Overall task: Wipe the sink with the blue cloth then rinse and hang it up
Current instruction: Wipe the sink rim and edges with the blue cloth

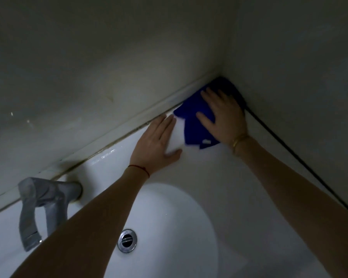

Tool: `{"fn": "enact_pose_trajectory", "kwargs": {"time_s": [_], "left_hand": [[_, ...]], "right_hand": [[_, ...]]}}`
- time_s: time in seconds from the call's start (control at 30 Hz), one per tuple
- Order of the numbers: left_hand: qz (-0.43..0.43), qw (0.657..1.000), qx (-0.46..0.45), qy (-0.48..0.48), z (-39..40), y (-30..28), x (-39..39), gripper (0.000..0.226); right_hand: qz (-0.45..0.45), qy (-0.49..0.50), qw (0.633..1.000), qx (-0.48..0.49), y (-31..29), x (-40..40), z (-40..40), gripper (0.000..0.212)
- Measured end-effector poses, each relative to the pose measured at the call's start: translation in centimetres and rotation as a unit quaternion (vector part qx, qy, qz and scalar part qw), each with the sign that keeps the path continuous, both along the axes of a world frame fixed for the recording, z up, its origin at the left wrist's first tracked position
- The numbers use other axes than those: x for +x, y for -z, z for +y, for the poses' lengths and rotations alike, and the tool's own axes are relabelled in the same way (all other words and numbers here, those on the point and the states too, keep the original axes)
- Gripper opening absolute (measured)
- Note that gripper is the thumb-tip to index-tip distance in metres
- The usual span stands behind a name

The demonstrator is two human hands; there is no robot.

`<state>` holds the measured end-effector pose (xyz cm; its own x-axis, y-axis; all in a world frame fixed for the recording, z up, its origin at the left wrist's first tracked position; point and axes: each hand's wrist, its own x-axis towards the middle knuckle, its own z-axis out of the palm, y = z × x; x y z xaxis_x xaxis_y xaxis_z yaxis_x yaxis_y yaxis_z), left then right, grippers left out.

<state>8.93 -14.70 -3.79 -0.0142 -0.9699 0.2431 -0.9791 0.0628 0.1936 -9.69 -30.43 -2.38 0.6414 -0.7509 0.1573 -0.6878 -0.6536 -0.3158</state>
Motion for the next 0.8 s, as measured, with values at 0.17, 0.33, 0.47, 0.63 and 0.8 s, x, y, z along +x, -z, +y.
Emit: {"fn": "enact_pose_trajectory", "kwargs": {"time_s": [0.17,0.33,0.47,0.63,0.8], "left_hand": [[-0.002,1.0,0.02,-0.007,0.0,-0.3,-0.2,0.086],[0.003,1.0,0.015,-0.007,-0.1,-0.4,-0.2,0.084],[-0.012,0.999,0.041,-0.023,0.2,-0.4,-0.2,0.086],[-0.013,0.999,0.025,-0.017,0.3,-0.4,-0.1,0.084],[-0.019,1.0,0.01,-0.009,0.2,0.1,0.1,0.083]], "right_hand": [[-0.006,0.046,0.999,0.0,0.0,1.8,2.4,0.063],[0.024,-0.02,1.0,-0.002,0.1,-0.2,0.1,0.066],[0.024,0.053,0.998,0.002,-0.2,0.4,0.2,0.063],[0.06,0.011,0.998,-0.024,0.2,-5.8,3.5,0.068],[0.063,0.042,0.997,-0.001,0.4,-5.0,2.8,0.069]]}}
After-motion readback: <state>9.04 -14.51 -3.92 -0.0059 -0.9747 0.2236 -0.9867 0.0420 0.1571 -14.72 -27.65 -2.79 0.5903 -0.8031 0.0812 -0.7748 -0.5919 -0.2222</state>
